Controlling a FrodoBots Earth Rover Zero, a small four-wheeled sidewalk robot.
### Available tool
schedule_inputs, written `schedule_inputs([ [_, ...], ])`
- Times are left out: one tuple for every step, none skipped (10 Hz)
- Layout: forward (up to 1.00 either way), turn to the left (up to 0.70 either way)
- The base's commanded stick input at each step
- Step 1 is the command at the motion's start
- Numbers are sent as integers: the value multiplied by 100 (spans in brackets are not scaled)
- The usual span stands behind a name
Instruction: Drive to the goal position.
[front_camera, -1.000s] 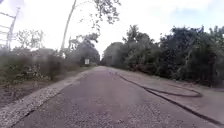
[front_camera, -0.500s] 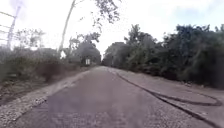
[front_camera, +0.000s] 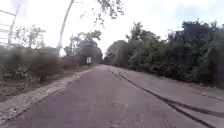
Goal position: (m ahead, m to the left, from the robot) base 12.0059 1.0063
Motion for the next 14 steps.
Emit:
schedule_inputs([
  [100,0],
  [100,0],
  [100,0],
  [100,0],
  [100,0],
  [100,0],
  [100,0],
  [100,0],
  [100,0],
  [100,0],
  [100,0],
  [100,0],
  [100,0],
  [100,0],
])
